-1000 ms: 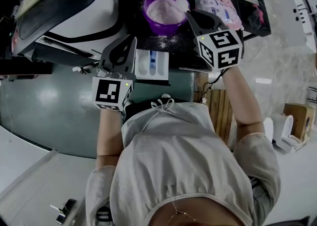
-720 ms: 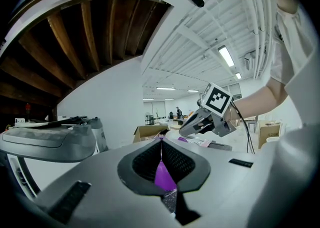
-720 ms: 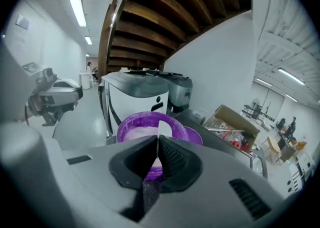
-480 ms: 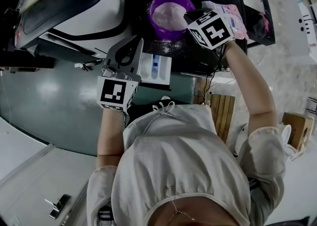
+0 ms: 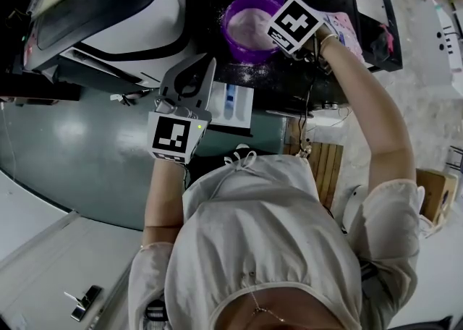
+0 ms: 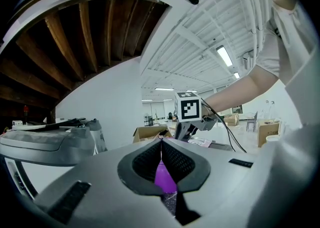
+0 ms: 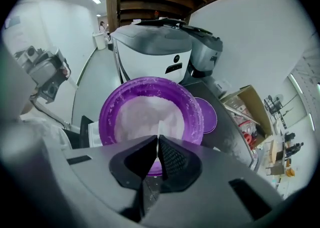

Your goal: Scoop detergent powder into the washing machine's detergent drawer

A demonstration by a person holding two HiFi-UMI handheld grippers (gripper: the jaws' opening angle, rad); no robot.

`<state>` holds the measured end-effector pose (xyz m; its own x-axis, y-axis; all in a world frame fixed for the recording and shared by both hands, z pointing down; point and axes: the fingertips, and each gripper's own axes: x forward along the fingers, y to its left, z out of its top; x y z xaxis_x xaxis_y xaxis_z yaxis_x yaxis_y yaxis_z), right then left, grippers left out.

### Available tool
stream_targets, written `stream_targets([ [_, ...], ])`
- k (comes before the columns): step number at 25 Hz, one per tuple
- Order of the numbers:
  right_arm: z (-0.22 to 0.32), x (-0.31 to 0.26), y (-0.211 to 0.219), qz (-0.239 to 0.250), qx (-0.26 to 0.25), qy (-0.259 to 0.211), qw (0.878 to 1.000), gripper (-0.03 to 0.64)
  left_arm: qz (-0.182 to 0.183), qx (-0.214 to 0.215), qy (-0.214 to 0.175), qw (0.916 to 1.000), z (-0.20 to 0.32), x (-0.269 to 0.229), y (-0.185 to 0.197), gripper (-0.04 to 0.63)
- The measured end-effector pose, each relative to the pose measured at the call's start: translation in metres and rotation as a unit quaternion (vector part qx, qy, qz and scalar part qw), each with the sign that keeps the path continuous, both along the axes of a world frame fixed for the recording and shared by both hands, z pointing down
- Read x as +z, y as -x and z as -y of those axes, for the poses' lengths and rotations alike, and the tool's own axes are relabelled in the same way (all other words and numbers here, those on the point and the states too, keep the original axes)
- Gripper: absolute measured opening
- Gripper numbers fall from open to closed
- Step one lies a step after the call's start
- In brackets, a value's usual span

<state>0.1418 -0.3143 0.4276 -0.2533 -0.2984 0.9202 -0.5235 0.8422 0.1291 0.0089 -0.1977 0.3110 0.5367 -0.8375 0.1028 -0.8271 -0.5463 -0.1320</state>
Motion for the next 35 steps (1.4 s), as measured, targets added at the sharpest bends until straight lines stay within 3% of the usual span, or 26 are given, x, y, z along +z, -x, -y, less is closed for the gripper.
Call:
stream_targets([
  [7,-0.009,0.007,0.007,-0.04,-0.034,0.047,0.997,0.012,-0.005,0.0,0.005,1.0,0.0,0.004,0.005,0.021],
  [11,-0.022,0.006,0.018,-0.019,-0.036,0.081,0.996,0.011,-0.003,0.0,0.007,1.0,-0.002,0.006,0.008,0.021],
  [20,-0.034,0.0,0.022,0.027,-0.006,0.112,0.993,0.011,-0.009,-0.007,0.004,0.9999,-0.006,0.003,0.022,0.021],
  [26,-0.041,-0.008,0.024,0.085,0.031,0.14,0.986,0.012,0.002,-0.002,0.01,0.9999,-0.011,0.006,0.025,0.021],
  [35,-0.037,-0.02,0.011,0.197,0.112,0.174,0.958,0.012,0.012,0.007,0.013,0.9998,-0.017,0.008,0.02,0.021],
])
